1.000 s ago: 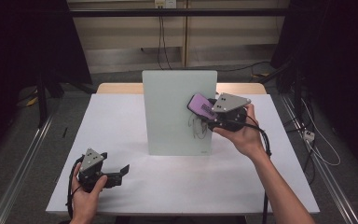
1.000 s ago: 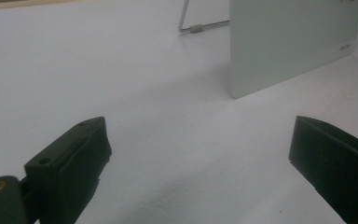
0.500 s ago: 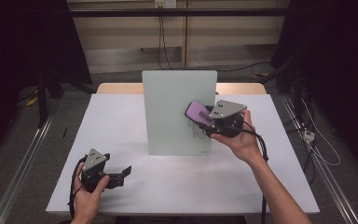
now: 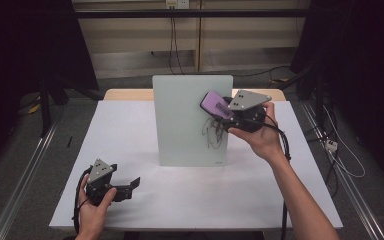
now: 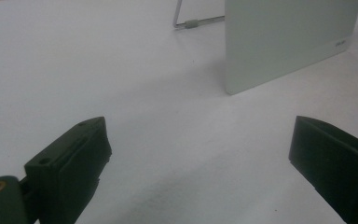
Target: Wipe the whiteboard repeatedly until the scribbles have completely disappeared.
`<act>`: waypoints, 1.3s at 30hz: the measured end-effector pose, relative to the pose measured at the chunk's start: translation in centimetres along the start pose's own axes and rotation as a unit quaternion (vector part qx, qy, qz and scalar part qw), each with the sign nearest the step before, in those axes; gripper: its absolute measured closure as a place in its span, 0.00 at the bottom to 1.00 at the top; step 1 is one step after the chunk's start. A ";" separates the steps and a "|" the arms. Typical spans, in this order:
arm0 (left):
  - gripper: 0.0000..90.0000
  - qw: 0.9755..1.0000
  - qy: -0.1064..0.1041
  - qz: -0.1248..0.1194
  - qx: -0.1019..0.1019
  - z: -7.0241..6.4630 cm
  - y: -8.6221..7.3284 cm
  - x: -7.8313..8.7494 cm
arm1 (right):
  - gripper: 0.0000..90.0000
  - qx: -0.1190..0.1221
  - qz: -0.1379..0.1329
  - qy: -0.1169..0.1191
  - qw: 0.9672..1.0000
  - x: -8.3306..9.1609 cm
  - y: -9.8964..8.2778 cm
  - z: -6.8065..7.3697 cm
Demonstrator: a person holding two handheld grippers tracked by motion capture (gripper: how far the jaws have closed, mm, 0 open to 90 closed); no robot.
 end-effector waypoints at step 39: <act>0.06 1.000 0.005 0.003 0.002 0.1 -0.1 0.0 | 0.47 0.033 0.024 0.043 0.998 -3.0 -3.8 5.6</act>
Point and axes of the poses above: each handheld gripper's, and its own axes: x roughly backward along the jaws, y roughly out of its top, z roughly to its left, the point moved 9 cm from there along -x, roughly forward along the jaws, and after that the axes turned 11 degrees about z, right-handed, at the moved point
